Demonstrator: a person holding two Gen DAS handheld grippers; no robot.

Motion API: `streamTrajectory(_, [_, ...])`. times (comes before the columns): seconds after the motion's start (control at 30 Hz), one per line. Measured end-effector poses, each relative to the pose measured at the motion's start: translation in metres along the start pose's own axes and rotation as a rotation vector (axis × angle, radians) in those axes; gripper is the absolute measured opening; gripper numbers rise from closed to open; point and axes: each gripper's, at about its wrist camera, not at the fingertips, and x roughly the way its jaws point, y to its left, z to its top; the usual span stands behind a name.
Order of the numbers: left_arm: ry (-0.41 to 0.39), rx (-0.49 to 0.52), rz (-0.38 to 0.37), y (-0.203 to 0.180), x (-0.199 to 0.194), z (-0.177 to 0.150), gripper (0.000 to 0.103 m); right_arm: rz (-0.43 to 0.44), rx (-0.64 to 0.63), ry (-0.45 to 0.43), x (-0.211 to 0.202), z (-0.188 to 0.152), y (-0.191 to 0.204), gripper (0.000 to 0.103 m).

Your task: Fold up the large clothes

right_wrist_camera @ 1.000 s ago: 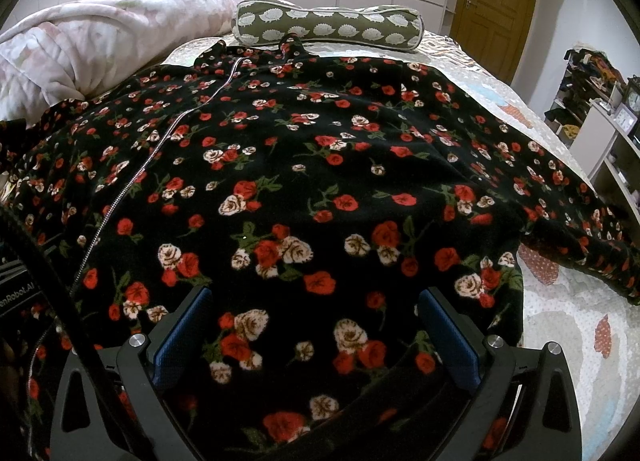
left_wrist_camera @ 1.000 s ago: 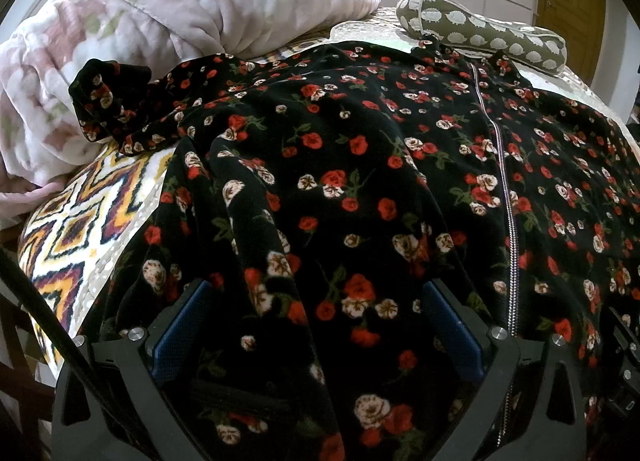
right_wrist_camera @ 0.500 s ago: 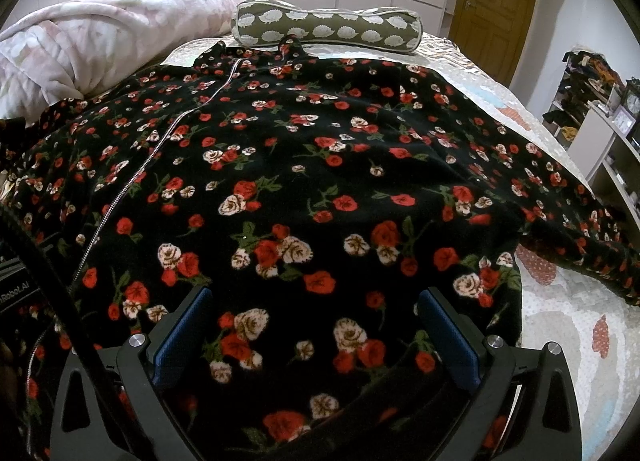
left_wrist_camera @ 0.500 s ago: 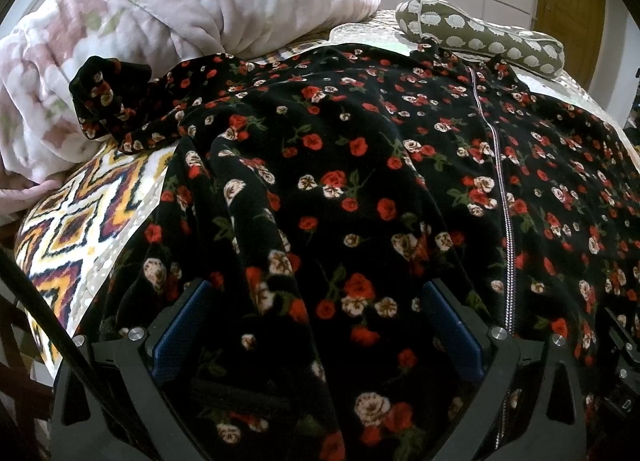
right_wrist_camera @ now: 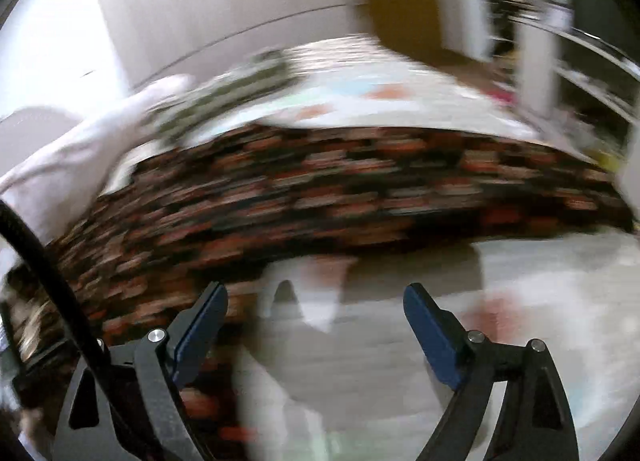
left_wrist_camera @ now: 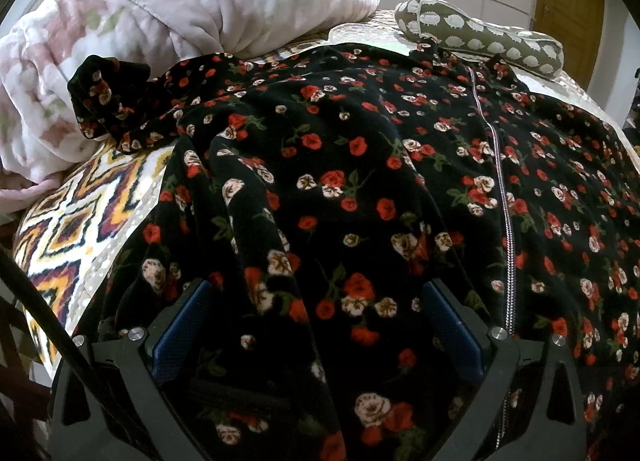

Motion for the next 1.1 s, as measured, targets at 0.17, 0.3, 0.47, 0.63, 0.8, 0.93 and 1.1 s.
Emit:
streamTrajectory(0.17, [0.007, 0.003, 0.003, 0.001, 0.001, -0.001, 0.103, -0.080, 0.329, -0.017, 0.002, 0.019, -0.134, 0.091])
streamTrajectory(0.3, [0.019, 0.008, 0.010, 0.001, 0.002, -0.001, 0.103, 0.036, 0.537, -0.058, 0.001, 0.040, -0.181, 0.085])
streamTrajectory(0.47, [0.016, 0.008, 0.009, 0.001, 0.002, -0.001, 0.103, 0.041, 0.597, -0.058, 0.024, 0.067, -0.199, 0.084])
streamTrajectory(0.63, [0.018, 0.007, 0.008, 0.001, 0.002, -0.002, 0.103, 0.095, 0.677, -0.072, 0.021, 0.074, -0.222, 0.011])
streamTrajectory(0.8, [0.019, 0.007, 0.008, 0.000, 0.002, -0.002, 0.103, -0.022, 0.659, -0.142, 0.002, 0.088, -0.236, 0.010])
streamTrajectory(0.93, [0.020, 0.008, 0.010, 0.000, 0.003, -0.002, 0.103, -0.112, 0.506, -0.148, -0.004, 0.110, -0.194, 0.010])
streamTrajectory(1.1, [0.046, 0.002, -0.024, 0.004, 0.002, 0.000, 0.103, -0.051, 0.197, -0.152, -0.009, 0.139, -0.070, 0.010])
